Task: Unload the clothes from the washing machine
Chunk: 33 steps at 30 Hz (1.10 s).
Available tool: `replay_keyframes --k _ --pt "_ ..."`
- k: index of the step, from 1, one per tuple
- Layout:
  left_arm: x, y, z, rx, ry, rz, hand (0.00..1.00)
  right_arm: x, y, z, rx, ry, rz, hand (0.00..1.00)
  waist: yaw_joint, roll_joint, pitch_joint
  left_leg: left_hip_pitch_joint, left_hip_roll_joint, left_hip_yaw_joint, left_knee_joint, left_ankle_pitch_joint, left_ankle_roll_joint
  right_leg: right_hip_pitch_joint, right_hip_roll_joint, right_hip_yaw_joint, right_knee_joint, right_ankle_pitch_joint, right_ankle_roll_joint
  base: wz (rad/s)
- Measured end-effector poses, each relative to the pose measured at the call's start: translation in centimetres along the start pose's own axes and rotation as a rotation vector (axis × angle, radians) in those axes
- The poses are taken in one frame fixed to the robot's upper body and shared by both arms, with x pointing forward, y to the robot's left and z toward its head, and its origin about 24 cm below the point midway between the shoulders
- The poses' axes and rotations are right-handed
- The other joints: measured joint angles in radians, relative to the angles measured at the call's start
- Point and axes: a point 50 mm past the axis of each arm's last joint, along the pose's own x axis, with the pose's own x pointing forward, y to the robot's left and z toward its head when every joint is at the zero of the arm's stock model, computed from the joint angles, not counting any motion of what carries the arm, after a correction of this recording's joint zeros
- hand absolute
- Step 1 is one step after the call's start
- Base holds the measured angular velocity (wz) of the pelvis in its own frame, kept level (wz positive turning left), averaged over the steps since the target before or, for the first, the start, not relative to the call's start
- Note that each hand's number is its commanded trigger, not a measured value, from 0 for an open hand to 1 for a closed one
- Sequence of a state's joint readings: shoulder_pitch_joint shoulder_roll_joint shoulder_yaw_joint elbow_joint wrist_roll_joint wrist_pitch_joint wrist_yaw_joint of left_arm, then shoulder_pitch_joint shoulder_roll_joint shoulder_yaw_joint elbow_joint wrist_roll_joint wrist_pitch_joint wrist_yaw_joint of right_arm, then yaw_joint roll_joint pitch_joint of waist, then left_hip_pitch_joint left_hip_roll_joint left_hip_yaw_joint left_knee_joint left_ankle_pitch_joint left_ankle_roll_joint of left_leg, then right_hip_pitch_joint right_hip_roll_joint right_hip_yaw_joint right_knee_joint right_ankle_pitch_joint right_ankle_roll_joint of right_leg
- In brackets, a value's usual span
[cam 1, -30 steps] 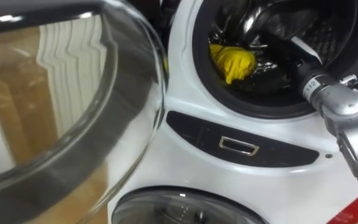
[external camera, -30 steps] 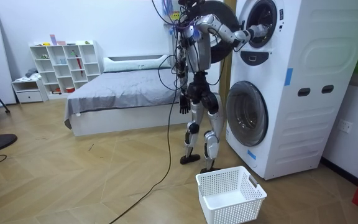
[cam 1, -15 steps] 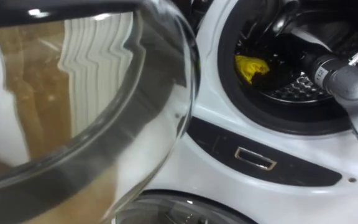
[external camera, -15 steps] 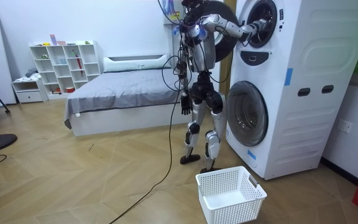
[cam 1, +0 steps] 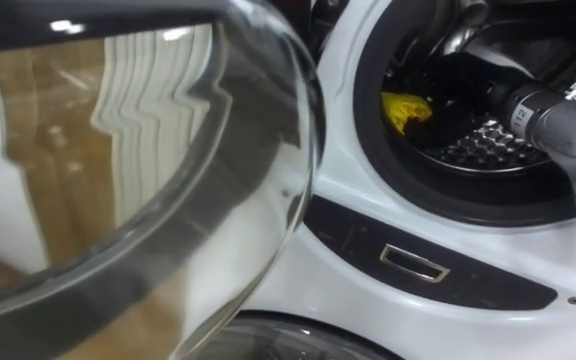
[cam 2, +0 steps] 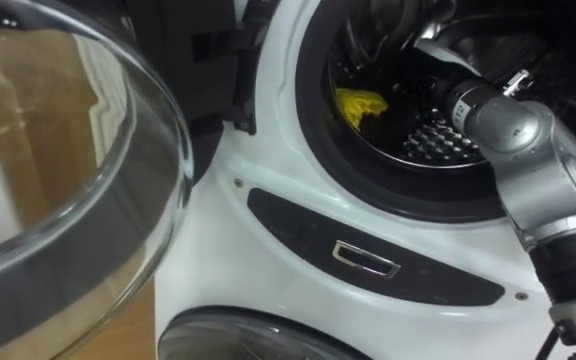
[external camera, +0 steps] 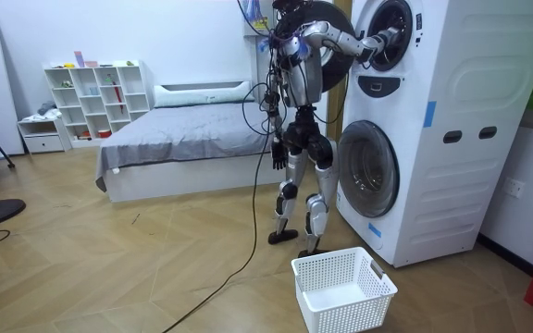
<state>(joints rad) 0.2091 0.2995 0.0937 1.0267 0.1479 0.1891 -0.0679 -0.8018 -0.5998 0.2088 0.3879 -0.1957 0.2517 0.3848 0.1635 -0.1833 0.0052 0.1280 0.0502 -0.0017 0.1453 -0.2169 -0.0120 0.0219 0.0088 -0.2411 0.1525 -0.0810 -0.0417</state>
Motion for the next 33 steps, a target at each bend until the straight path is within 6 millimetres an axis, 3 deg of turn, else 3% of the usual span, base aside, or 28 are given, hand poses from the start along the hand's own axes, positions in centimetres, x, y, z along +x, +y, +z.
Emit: replay_keyframes --k 6,9,12,14,17,20,26,33 --pt "0.0 -0.1 -0.7 -0.01 0.017 0.023 0.0 -1.3 -0.1 2.0 -0.038 -0.111 -0.09 1.0 0.004 0.015 -0.0043 -0.012 0.007 0.025 0.003 -0.004 -0.002 -0.027 0.007 0.013 0.007 0.002 -0.003 -0.11" --pt "0.0 -0.8 -0.8 -0.045 0.012 0.034 0.0 -2.9 0.0 3.3 -0.03 -0.201 -0.182 1.0 -0.001 0.037 -0.0071 -0.014 0.01 0.033 -0.004 -0.005 -0.002 -0.035 0.01 0.02 0.007 0.002 -0.002 -0.08" --pt "0.0 -2.1 -1.0 -0.057 0.009 0.028 0.0 -4.7 0.3 4.5 0.006 -0.294 -0.273 1.0 -0.002 0.079 -0.0105 -0.006 0.011 0.049 -0.012 -0.006 -0.001 -0.036 0.011 0.029 0.007 0.001 -0.001 -0.1" --pt "0.0 -2.6 -1.2 -0.062 0.016 0.038 0.0 -6.0 1.4 4.8 0.065 -0.344 -0.328 1.0 -0.006 0.102 -0.0126 -0.001 0.011 0.058 -0.011 -0.006 -0.001 -0.034 0.013 0.042 0.007 0.0 0.0 -0.14" --pt "-0.1 -3.3 -1.5 -0.099 0.023 0.042 0.0 -7.3 3.3 4.9 0.163 -0.385 -0.335 1.0 -0.025 0.119 -0.0104 0.003 0.012 0.073 -0.012 -0.006 -0.001 -0.033 0.014 0.05 0.006 0.0 0.0 -0.09" --pt "-0.1 -3.9 -1.8 -0.112 0.033 0.038 0.0 -8.4 4.3 4.3 0.228 -0.391 -0.326 1.0 -0.035 0.126 -0.0071 0.003 0.017 0.086 -0.013 -0.018 -0.003 -0.036 0.022 0.061 0.006 0.0 0.0 -0.1" --pt "-0.3 -4.7 -3.2 -0.116 0.072 0.035 0.0 -10.0 4.6 5.2 0.251 -0.464 -0.329 1.0 -0.067 0.124 -0.0099 0.005 0.024 0.098 -0.009 -0.024 -0.006 -0.037 0.03 0.077 0.009 0.0 -0.002 -0.07" --pt "-0.4 -4.8 -4.1 -0.114 0.098 0.032 0.0 -10.5 5.3 4.3 0.331 -0.461 -0.328 1.0 -0.093 0.123 -0.0106 0.005 0.024 0.098 -0.008 -0.024 -0.006 -0.042 0.028 0.077 0.017 -0.003 -0.004 0.0"
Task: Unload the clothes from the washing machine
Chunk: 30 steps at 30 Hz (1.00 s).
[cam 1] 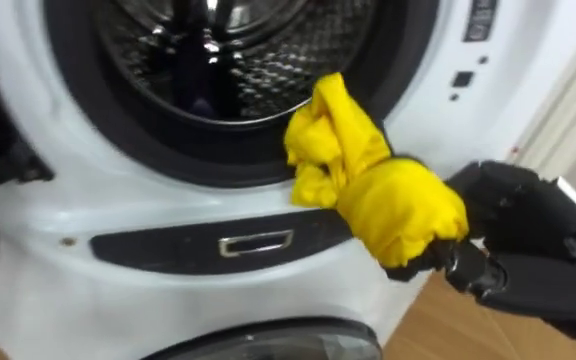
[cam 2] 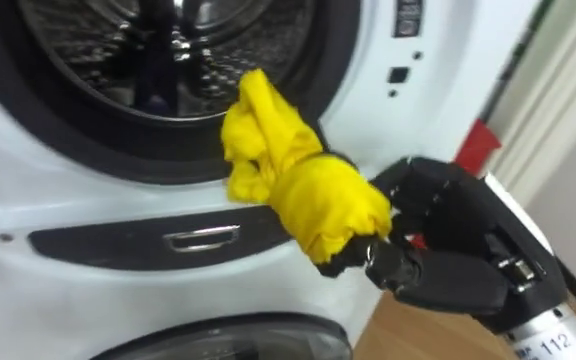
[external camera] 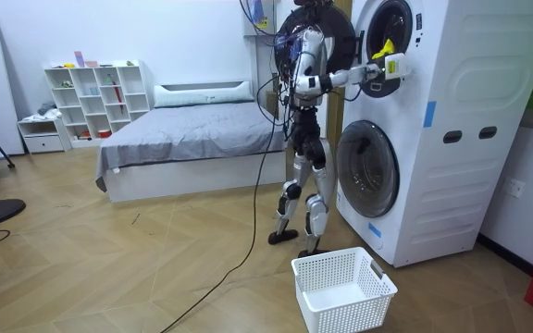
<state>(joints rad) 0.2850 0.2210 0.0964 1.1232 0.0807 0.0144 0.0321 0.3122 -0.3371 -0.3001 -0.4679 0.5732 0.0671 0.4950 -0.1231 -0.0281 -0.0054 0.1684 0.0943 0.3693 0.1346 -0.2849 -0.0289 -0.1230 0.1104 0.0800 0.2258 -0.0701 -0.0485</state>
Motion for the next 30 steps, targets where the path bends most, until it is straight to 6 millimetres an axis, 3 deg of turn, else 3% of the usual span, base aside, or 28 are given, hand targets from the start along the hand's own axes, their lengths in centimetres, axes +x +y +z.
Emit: replay_keyframes --k 5,11,17,19,23,30 --pt "0.1 0.2 0.4 -0.006 -0.01 0.003 0.0 -1.7 -2.1 -1.9 0.031 0.085 -0.138 1.0 -0.021 0.001 0.001 -0.001 0.0 0.074 0.0 -0.005 -0.001 -0.028 0.02 0.061 -0.001 0.023 0.002 -0.43" --pt "0.3 0.6 1.5 0.002 -0.029 0.009 0.0 -4.0 -2.7 -4.2 0.096 0.194 -0.208 1.0 -0.088 0.003 0.0027 -0.002 -0.001 0.151 0.002 -0.016 -0.005 -0.062 0.045 0.129 0.019 0.031 0.004 -0.37" --pt "0.6 0.7 3.2 0.043 -0.072 0.003 0.0 -6.3 -3.5 -7.2 0.157 0.326 -0.302 1.0 -0.132 0.009 0.0065 -0.002 -0.001 0.222 0.011 -0.03 -0.008 -0.088 0.072 0.192 0.036 0.037 0.01 -0.38" --pt "0.6 0.5 3.8 0.06 -0.087 -0.005 0.0 -7.0 -3.8 -8.0 0.137 0.38 -0.326 1.0 -0.15 0.012 0.0079 -0.002 -0.001 0.232 0.011 -0.033 -0.008 -0.092 0.076 0.198 0.037 0.038 0.012 -0.18" --pt "0.7 0.0 5.3 0.089 -0.12 -0.032 0.0 -9.3 -4.2 -10.8 0.155 0.537 -0.414 1.0 -0.15 0.012 0.0068 -0.009 -0.002 0.256 0.016 -0.04 -0.007 -0.111 0.084 0.219 0.051 0.039 0.013 -0.19" --pt "0.7 -0.6 6.9 0.108 -0.159 -0.051 0.0 -10.7 -4.3 -13.1 0.186 0.64 -0.509 1.0 -0.145 0.044 0.0123 -0.021 -0.003 0.26 0.021 -0.041 -0.007 -0.123 0.085 0.221 0.05 0.042 0.016 -0.02"
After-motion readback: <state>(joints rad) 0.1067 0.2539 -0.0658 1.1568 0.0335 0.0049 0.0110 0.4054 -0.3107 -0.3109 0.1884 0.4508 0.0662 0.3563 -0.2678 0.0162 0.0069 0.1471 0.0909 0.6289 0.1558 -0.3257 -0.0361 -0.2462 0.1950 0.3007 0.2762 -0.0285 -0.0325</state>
